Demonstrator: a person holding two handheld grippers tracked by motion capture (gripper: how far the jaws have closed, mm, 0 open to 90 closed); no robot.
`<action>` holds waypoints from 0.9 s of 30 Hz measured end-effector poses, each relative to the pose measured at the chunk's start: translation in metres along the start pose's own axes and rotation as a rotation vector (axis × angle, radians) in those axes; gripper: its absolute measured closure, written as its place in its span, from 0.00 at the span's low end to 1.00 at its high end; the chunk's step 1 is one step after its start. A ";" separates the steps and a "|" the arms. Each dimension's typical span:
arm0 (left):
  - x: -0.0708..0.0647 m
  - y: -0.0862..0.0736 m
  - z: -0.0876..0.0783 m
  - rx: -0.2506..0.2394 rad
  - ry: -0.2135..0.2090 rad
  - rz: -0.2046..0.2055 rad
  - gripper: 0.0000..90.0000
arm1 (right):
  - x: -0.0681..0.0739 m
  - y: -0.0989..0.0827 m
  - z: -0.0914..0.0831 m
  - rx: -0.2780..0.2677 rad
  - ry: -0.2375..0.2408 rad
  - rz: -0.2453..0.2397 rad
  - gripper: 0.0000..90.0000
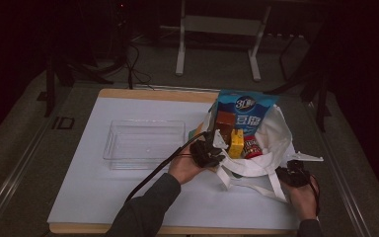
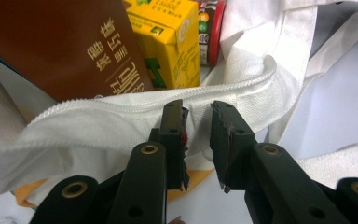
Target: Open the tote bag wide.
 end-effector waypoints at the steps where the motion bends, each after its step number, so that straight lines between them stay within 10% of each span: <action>1: 0.000 -0.001 0.002 0.003 0.001 -0.006 0.83 | -0.001 0.000 0.001 0.005 -0.006 -0.003 0.99; 11: 0.008 -0.023 0.018 0.093 0.039 -0.043 0.88 | -0.002 -0.003 0.006 0.024 -0.011 0.026 0.99; 27: 0.006 -0.013 -0.002 0.008 0.036 -0.034 0.84 | -0.002 0.008 -0.018 0.000 -0.011 0.028 0.74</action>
Point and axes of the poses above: each handheld gripper's, and its own axes: z roughly forward along the jaws, y roughly out of its top, x roughly to its left, the point moved 8 cm from there along z, roughly forward along the jaws, and after that the axes turned 7 degrees about -x, right-handed, at the moved point
